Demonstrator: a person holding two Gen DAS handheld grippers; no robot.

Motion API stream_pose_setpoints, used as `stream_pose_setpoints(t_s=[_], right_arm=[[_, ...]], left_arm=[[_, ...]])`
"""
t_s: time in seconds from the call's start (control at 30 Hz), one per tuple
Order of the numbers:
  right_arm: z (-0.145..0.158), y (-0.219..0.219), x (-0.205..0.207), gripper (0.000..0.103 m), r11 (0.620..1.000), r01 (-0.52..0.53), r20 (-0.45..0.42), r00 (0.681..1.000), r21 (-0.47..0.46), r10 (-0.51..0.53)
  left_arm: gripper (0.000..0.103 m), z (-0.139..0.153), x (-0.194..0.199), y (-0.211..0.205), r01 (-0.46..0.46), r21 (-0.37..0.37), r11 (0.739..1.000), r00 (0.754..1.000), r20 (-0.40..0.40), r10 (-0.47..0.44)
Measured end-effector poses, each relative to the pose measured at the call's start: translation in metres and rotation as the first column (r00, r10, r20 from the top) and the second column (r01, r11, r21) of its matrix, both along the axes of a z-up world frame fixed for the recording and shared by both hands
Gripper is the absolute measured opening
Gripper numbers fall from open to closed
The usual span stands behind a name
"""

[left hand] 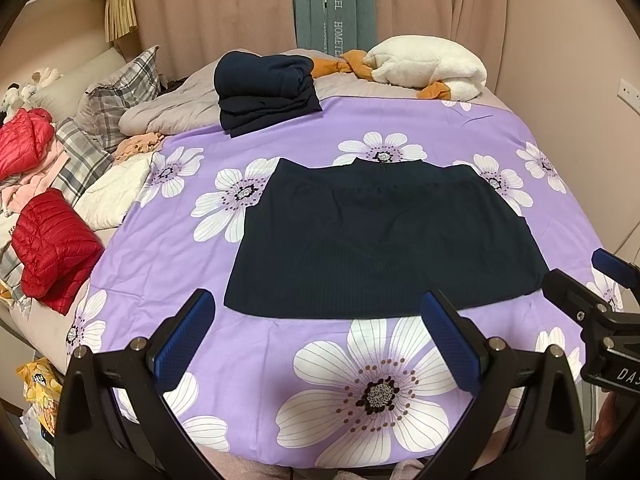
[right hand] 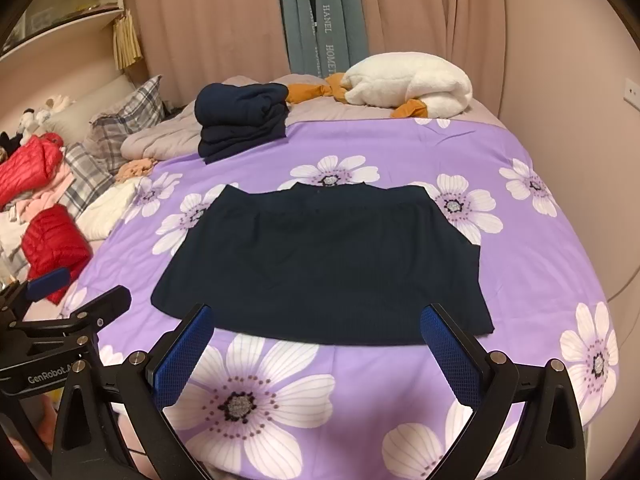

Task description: Fold large clothes

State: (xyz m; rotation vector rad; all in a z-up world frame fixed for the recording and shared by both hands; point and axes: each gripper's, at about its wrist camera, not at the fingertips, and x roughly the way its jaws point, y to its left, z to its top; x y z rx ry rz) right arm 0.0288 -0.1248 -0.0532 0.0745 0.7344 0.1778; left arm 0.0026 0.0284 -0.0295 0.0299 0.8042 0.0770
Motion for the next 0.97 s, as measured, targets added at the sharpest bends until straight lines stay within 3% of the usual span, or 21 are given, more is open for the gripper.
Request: stream_pose_setpoints(t_s=[0.97], right_arm=[[-0.007,-0.0013,0.004,0.102,1.0,-0.002,-0.004,1.0,0.006,0.002]], left_arm=[[0.103,-0.0045,0.0054,0.0061,0.009,0.01,1.0,1.0,-0.001,-0.009]])
